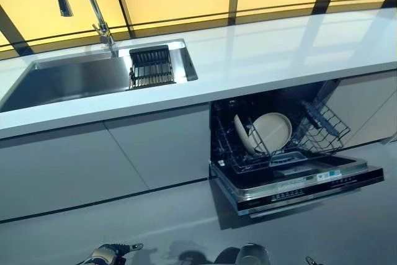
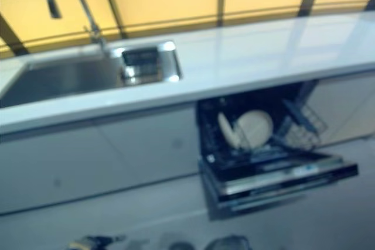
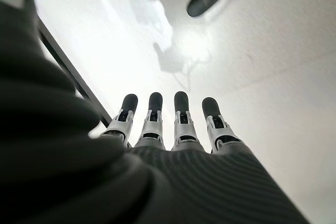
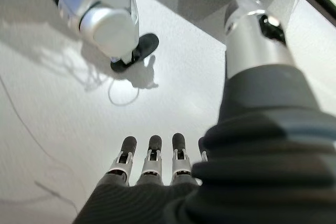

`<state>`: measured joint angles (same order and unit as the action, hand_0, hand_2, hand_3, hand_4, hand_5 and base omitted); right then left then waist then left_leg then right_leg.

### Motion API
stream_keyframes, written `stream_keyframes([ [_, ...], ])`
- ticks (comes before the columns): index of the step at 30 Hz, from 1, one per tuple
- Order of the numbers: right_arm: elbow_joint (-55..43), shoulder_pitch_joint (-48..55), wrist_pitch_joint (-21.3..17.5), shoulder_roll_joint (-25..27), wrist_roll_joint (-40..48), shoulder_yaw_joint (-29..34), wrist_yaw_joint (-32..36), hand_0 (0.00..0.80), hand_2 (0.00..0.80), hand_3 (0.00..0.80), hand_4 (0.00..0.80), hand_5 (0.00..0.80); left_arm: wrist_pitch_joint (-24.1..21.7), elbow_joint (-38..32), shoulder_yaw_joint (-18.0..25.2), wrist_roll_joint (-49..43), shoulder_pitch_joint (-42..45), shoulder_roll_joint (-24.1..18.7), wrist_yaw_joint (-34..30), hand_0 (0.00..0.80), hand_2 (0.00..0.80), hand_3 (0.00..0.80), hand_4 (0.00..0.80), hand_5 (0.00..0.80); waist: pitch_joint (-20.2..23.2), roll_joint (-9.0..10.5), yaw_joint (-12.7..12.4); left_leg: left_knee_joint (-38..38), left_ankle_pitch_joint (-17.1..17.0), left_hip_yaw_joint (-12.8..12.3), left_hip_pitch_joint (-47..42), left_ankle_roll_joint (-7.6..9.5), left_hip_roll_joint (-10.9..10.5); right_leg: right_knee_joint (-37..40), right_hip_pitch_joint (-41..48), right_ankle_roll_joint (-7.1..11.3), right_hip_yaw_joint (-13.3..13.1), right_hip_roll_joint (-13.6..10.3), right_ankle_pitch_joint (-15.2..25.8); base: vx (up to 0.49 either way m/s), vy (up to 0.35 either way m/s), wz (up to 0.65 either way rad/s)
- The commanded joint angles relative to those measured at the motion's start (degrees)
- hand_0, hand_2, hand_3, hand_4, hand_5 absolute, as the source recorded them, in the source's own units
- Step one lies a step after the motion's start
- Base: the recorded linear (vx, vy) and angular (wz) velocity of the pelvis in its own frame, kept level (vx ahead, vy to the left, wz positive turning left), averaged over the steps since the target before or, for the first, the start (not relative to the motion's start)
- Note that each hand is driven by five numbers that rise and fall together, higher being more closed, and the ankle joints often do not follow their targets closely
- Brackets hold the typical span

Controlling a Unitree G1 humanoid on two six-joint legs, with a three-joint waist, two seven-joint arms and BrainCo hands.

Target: Take plates into dishwasher

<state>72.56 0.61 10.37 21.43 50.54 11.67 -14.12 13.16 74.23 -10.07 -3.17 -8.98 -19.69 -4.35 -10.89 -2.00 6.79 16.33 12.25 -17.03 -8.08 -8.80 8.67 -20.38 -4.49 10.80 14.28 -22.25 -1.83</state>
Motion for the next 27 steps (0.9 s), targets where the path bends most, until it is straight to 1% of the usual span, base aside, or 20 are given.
stream_keyframes([
  [1, -0.1, -2.4, 0.3, 1.3, 8.4, 4.7, 1.2, 0.000, 0.000, 0.000, 0.000, 0.000, -0.6, -0.2, -0.4, 0.6, 0.8, 0.0, 1.2, 0.000, 0.000, 0.000, 0.000, 0.000, -1.1, -2.46, 0.9, 5.7, 1.9, -1.6, 4.5, 9.55, -2.8, -7.8, -5.3, -2.45, -4.3, -1.2, -0.7, -0.032, 0.245, 0.10],
  [4, -2.3, -2.9, -0.2, 2.1, 14.2, 5.8, 3.2, 0.000, 0.000, 0.000, 0.000, 0.000, -1.2, -0.7, -1.1, 3.9, 0.8, 2.3, 1.4, 0.000, 0.000, 0.000, 0.000, 0.000, -2.0, -5.33, 1.6, 9.6, 2.7, -2.8, 7.5, 9.95, -3.0, -12.2, -7.0, -3.89, -5.3, -2.4, -4.2, -0.039, 0.279, 0.10],
  [7, -5.3, -3.5, -1.7, 1.6, 19.5, 5.9, 6.6, 0.000, 0.000, 0.000, 0.000, 0.000, -1.0, -1.4, -1.1, 6.6, 0.7, 3.9, 1.5, 0.000, 0.000, 0.000, 0.000, 0.000, -2.7, -7.34, 1.9, 14.2, 4.5, -3.9, 10.4, 10.62, -3.2, -16.8, -8.1, -5.64, -6.0, -3.3, -7.4, -0.039, 0.225, 0.17],
  [10, -8.9, -4.4, -4.6, 0.1, 22.7, 4.9, 9.6, 0.000, 0.000, 0.000, 0.000, 0.000, -0.6, -2.0, -0.7, 8.4, 1.2, 4.8, 1.4, 0.000, 0.000, 0.000, 0.000, 0.000, -3.1, -8.25, 1.8, 19.7, 6.8, -4.2, 12.9, 11.21, -3.1, -21.3, -9.5, -7.09, -6.8, -3.7, -10.3, 0.025, 0.138, 0.14],
  [11, -10.7, -4.6, -5.5, -0.4, 23.6, 4.4, 9.3, 0.000, 0.000, 0.000, 0.000, 0.000, -0.1, -2.3, -0.7, 9.0, 1.5, 5.1, 1.2, 0.000, 0.000, 0.000, 0.000, 0.000, -3.2, -8.51, 1.7, 22.0, 8.9, -3.3, 13.4, 10.90, -3.0, -23.7, -9.9, -6.96, -7.6, -3.8, -12.8, 0.069, 0.101, 0.06],
  [12, -12.3, -4.8, -5.5, -0.9, 24.3, 4.2, 9.7, 0.000, 0.000, 0.000, 0.000, 0.000, 0.5, -2.7, -0.5, 9.2, 1.8, 5.4, 1.0, 0.000, 0.000, 0.000, 0.000, 0.000, -3.3, -8.64, 1.6, 23.8, 9.5, -3.3, 14.2, 11.06, -2.8, -25.0, -10.5, -7.39, -7.8, -3.8, -13.7, 0.040, 0.099, 0.02],
  [13, -16.1, -5.5, -5.9, -1.5, 27.6, 2.9, 11.2, 0.000, 0.000, 0.000, 0.000, 0.000, 1.1, -3.2, -0.6, 9.8, 2.0, 5.6, 0.4, 0.000, 0.000, 0.000, 0.000, 0.000, -3.6, -8.92, 1.4, 26.0, 10.1, -2.9, 15.4, 11.14, -2.7, -26.7, -11.3, -8.08, -7.9, -4.0, -14.9, -0.032, 0.074, -0.01],
  [17, -22.8, -6.4, -7.0, -3.1, 30.2, -0.3, 14.0, 0.000, 0.000, 0.000, 0.000, 0.000, 2.0, -4.0, -0.6, 11.2, 3.2, 5.8, -0.4, 0.000, 0.000, 0.000, 0.000, 0.000, -3.8, -9.29, 1.0, 29.3, 11.3, -2.5, 17.2, 11.44, -2.4, -29.3, -12.8, -8.93, -8.3, -4.2, -16.9, -0.020, 0.060, 0.02],
  [18, -25.0, -6.6, -7.0, -3.3, 30.3, -1.1, 13.5, 0.000, 0.000, 0.000, 0.000, 0.000, 2.0, -4.0, -0.7, 11.4, 3.5, 6.0, -0.3, 0.000, 0.000, 0.000, 0.000, 0.000, -4.0, -9.34, 0.9, 30.0, 11.6, -2.3, 17.5, 11.46, -2.3, -29.8, -13.0, -9.09, -8.3, -4.4, -17.3, 0.033, 0.063, 0.02],
  [19, -24.5, -8.8, -7.2, -2.9, 31.2, -1.6, 14.8, 0.000, 0.000, 0.000, 0.000, 0.000, 2.2, -3.9, -1.3, 11.3, 3.7, 6.3, -0.1, 0.000, 0.000, 0.000, 0.000, 0.000, -3.8, -9.40, 0.2, 30.9, 11.9, -1.6, 17.8, 11.33, -2.5, -30.1, -12.7, -9.19, -8.2, -4.5, -17.9, 0.066, 0.038, 0.03],
  [21, -23.7, -13.0, -3.5, 0.2, 31.9, 0.4, 14.2, 0.000, 0.000, 0.000, 0.000, 0.000, 3.1, -4.1, -2.0, 10.5, 3.7, 6.3, 0.0, 0.000, 0.000, 0.000, 0.000, 0.000, -3.5, -9.27, -1.1, 32.2, 12.4, -0.6, 18.0, 11.23, -2.7, -30.7, -11.9, -9.41, -7.2, -5.0, -18.2, 0.115, -0.025, 0.10],
  [22, -23.8, -18.0, -0.2, 3.6, 33.0, 1.4, 11.6, 0.000, 0.000, 0.000, 0.000, 0.000, 3.9, -3.8, -2.7, 9.8, 3.6, 5.6, -0.2, 0.000, 0.000, 0.000, 0.000, 0.000, -2.9, -8.68, -2.4, 33.2, 12.9, 0.1, 17.7, 11.41, -2.8, -31.1, -10.9, -9.54, -6.2, -5.4, -18.5, 0.118, -0.060, 0.14],
  [23, -23.8, -19.4, 0.7, 4.4, 33.2, 1.4, 11.5, 0.000, 0.000, 0.000, 0.000, 0.000, 4.1, -3.6, -2.8, 9.6, 3.3, 5.5, -0.2, 0.000, 0.000, 0.000, 0.000, 0.000, -3.0, -8.60, -2.6, 33.5, 13.1, 0.4, 17.6, 11.45, -2.8, -31.2, -10.4, -9.56, -5.8, -5.5, -18.6, 0.109, -0.073, 0.19],
  [24, -23.9, -22.0, 1.1, 5.2, 33.9, 1.0, 10.4, 0.000, 0.000, 0.000, 0.000, 0.000, 4.1, -3.0, -3.1, 9.3, 3.1, 5.0, -0.3, 0.000, 0.000, 0.000, 0.000, 0.000, -2.8, -8.22, -3.2, 33.8, 13.3, 0.7, 17.5, 11.54, -2.9, -31.2, -9.8, -9.60, -5.1, -5.6, -18.7, 0.052, -0.077, 0.26],
  [25, -24.5, -24.7, 1.7, 5.3, 34.2, -0.3, 11.1, 0.000, 0.000, 0.000, 0.000, 0.000, 4.5, -2.5, -3.6, 9.2, 2.5, 4.2, -0.5, 0.000, 0.000, 0.000, 0.000, 0.000, -2.5, -7.65, -4.0, 34.6, 13.6, 1.2, 17.7, 11.58, -2.9, -31.4, -9.4, -9.68, -4.5, -5.6, -18.7, 0.033, -0.116, 0.26],
  [27, -24.4, -27.6, 0.5, 4.2, 34.4, -2.0, 13.0, 0.000, 0.000, 0.000, 0.000, 0.000, 4.8, -1.6, -3.7, 8.8, 1.6, 3.0, -0.6, 0.000, 0.000, 0.000, 0.000, 0.000, -2.4, -6.75, -4.9, 35.4, 13.9, 1.9, 18.2, 11.62, -2.6, -31.5, -9.1, -9.58, -3.9, -5.4, -18.7, -0.009, -0.136, 0.19],
])
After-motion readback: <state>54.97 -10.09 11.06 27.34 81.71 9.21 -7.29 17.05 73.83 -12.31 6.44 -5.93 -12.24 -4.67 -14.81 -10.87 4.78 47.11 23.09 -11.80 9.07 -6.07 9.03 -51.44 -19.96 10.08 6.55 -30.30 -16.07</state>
